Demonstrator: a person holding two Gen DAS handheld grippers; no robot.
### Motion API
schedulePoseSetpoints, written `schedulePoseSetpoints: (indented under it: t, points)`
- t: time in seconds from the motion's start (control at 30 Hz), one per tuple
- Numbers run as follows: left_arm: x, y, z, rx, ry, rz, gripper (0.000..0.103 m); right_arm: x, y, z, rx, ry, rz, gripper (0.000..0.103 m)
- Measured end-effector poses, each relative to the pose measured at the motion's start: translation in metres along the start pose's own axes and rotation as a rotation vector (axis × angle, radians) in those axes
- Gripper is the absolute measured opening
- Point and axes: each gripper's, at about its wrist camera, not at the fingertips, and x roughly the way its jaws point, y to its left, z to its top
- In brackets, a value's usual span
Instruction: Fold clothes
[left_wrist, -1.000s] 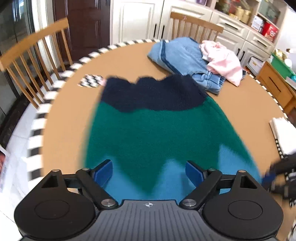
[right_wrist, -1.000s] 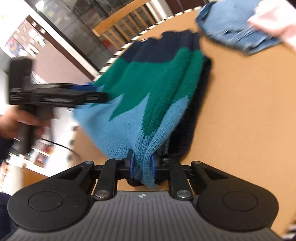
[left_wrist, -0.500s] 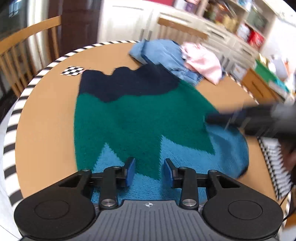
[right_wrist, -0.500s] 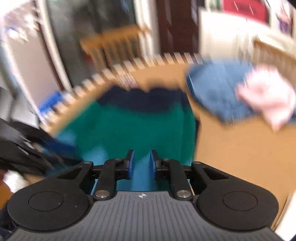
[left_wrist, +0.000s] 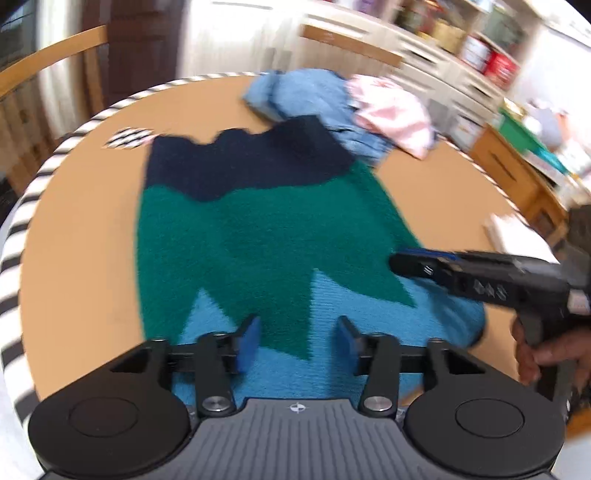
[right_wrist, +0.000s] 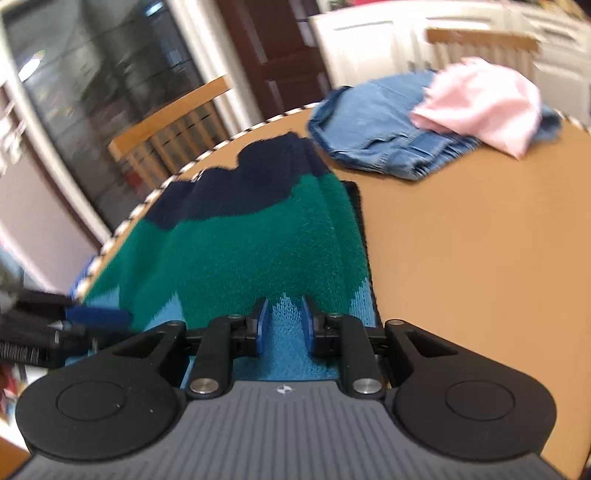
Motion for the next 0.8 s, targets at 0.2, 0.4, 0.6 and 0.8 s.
schedulePoseSetpoints:
  t: [0.2, 0.4, 0.6, 0.8]
  points:
    - [-0.027, 0.024, 0.029, 0.359, -0.068, -0.176, 0.088, -0.073, 0.032, -0.023, 0.296, -0.206, -0.156, 0.052]
    - [-0.038, 0.078, 0.068, 0.534, -0.007, -0.339, 0.096, -0.093, 0.09, -0.078, 0.641, -0.28, -0.343, 0.069]
    - [-0.009, 0.1, 0.118, 0.588, 0.06, -0.405, 0.097, -0.084, 0.113, -0.12, 0.876, -0.299, -0.32, 0.071]
    - [0.035, 0.116, 0.165, 0.492, 0.153, -0.464, 0.098, -0.068, 0.106, -0.149, 1.122, -0.42, -0.212, 0.072]
